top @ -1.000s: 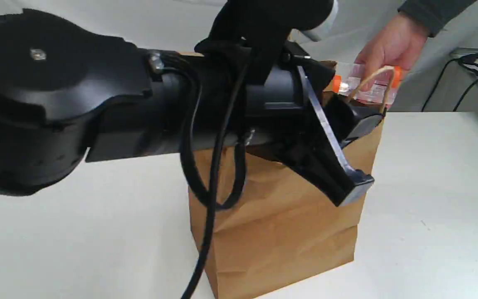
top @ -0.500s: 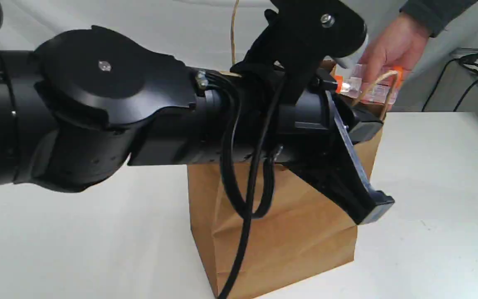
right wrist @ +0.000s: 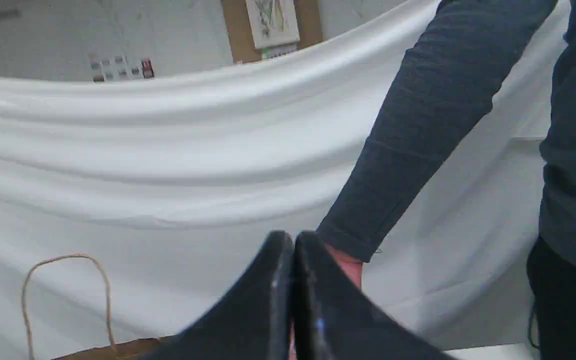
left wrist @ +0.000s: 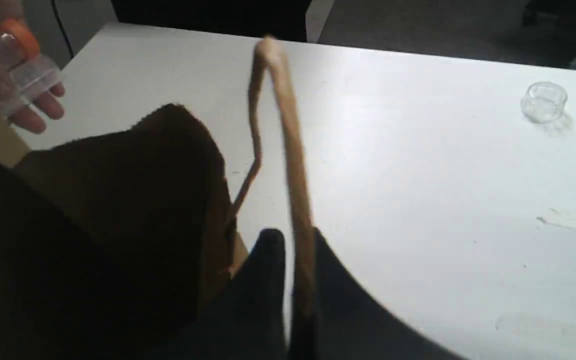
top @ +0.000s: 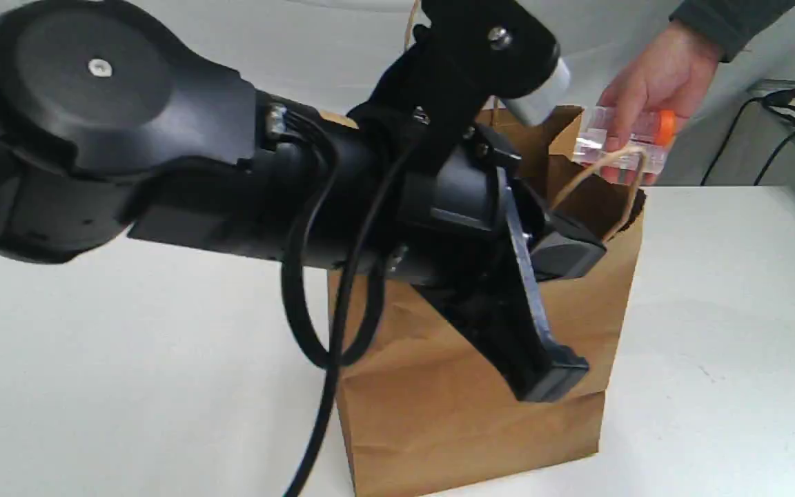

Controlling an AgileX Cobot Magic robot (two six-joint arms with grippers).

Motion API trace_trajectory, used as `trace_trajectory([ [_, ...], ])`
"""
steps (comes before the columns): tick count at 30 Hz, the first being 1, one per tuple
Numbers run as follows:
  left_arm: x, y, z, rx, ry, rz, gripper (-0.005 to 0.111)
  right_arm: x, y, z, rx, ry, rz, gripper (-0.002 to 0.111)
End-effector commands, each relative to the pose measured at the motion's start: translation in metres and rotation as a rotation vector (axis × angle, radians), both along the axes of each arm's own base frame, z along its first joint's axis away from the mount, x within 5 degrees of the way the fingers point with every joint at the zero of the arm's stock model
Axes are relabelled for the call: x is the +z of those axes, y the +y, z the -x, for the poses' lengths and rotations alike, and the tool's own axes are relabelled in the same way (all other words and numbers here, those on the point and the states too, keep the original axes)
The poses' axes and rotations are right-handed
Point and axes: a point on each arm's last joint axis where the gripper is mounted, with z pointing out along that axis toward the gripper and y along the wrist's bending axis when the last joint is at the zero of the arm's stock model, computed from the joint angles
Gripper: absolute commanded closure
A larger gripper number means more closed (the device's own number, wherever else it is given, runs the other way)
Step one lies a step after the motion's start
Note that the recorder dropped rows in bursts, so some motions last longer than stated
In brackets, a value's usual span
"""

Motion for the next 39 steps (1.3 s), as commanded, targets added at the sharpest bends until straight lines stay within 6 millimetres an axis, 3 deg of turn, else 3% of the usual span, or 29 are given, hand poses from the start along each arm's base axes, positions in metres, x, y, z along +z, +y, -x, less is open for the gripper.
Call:
trace_trajectory([
  [1,0.008,0.015,-0.002,-0.005,0.024,-0.010,0.107,0.039,-0.002,-0.040,0.001,0.141,0.113,0.108],
  [5,0.010,0.030,-0.006,-0.008,0.065,-0.021,0.107,0.072,0.001,-0.084,0.083,0.280,0.176,0.108],
  [9,0.009,0.039,-0.008,-0.023,0.103,-0.038,0.107,0.084,0.016,-0.135,0.322,0.466,0.214,0.108],
  [13,0.008,0.040,-0.006,-0.050,0.110,-0.062,0.107,0.077,0.027,-0.181,0.530,0.610,0.172,0.108],
  [15,0.008,0.040,-0.004,-0.064,0.120,-0.067,0.107,0.070,0.028,-0.210,0.555,0.626,0.144,0.108],
  [18,0.008,0.040,-0.001,-0.086,0.138,-0.072,0.107,0.052,0.027,-0.238,0.565,0.680,0.121,0.107],
  [20,0.008,0.040,-0.001,-0.085,0.139,-0.072,0.107,0.038,0.026,-0.252,0.577,0.712,0.136,0.099],
  [25,0.008,0.040,-0.001,-0.084,0.143,-0.066,0.107,0.011,0.028,-0.277,0.600,0.782,0.132,0.059],
  [27,0.008,0.040,-0.002,-0.081,0.141,-0.065,0.107,0.001,0.031,-0.285,0.608,0.809,0.136,0.051],
  [34,0.008,0.039,-0.002,-0.075,0.137,-0.062,0.107,-0.028,0.064,-0.302,0.708,0.871,0.192,0.049],
  [39,0.008,0.039,-0.002,-0.074,0.138,-0.062,0.107,-0.036,0.078,-0.301,0.706,0.897,0.340,0.049],
])
